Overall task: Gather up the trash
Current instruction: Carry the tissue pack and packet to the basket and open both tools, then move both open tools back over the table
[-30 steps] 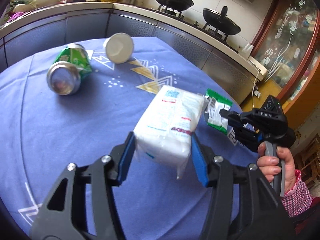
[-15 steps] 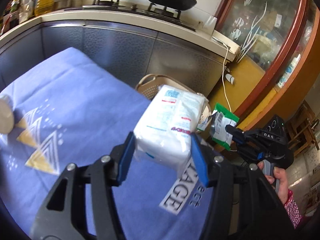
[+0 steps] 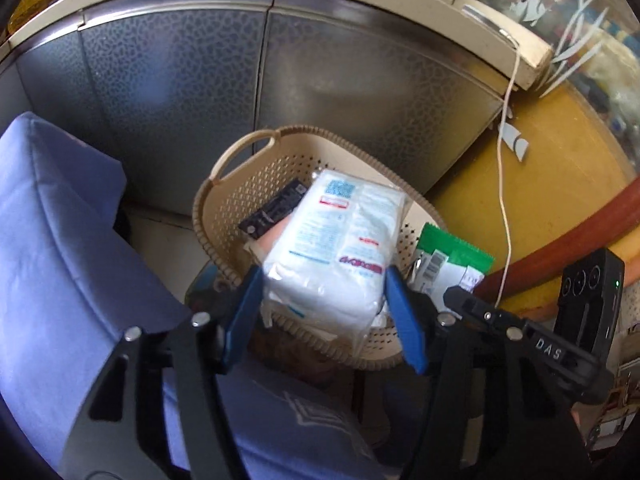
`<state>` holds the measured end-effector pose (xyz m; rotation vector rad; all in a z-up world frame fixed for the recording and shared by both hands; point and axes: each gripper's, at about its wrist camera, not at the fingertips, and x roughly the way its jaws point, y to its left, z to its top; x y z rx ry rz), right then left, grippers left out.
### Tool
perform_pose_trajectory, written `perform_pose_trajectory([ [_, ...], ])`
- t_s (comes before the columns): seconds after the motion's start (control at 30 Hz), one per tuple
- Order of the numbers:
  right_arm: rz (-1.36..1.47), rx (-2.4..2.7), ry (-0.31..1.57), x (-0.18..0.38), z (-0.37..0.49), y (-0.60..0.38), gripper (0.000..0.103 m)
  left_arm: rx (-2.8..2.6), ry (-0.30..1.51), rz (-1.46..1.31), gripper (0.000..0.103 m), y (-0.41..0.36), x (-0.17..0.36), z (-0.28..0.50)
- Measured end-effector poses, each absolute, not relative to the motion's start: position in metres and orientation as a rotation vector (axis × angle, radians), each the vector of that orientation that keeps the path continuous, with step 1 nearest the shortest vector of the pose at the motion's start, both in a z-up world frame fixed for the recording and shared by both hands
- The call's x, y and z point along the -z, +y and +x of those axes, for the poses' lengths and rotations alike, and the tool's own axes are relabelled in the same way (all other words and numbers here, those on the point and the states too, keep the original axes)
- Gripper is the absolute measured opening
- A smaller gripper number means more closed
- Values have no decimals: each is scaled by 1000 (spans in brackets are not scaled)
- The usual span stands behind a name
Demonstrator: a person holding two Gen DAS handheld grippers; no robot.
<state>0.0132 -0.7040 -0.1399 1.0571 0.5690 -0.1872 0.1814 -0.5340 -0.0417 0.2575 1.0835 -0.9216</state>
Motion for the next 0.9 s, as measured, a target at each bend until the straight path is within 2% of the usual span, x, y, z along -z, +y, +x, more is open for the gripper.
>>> perform_pose_trajectory([
  [0.1, 1061, 177, 635, 153, 33, -703, 11, 887, 1066, 319, 71, -543, 57, 182],
  [0.17, 1068, 189, 638, 157, 39, -703, 15, 876, 1075, 366, 73, -545, 71, 179],
  [0.23, 1053, 208, 633, 159, 41, -702, 32, 900, 1134, 344, 73, -543, 76, 184],
  [0.27, 1048, 219, 628, 159, 41, -702, 38, 901, 1126, 322, 73, -540, 75, 186],
  [0.3, 1044, 233, 623, 160, 41, -702, 48, 909, 1119, 310, 73, -537, 73, 187],
  [0.33, 1045, 241, 617, 160, 40, -701, 50, 915, 1115, 308, 73, -536, 73, 186],
  [0.63, 1100, 221, 550, 144, 9, -696, 51, 917, 916, 385, 73, -512, 49, 147],
  [0.9, 1065, 129, 517, 107, -10, -663, 51, 906, 847, 315, 73, -427, 29, 97],
])
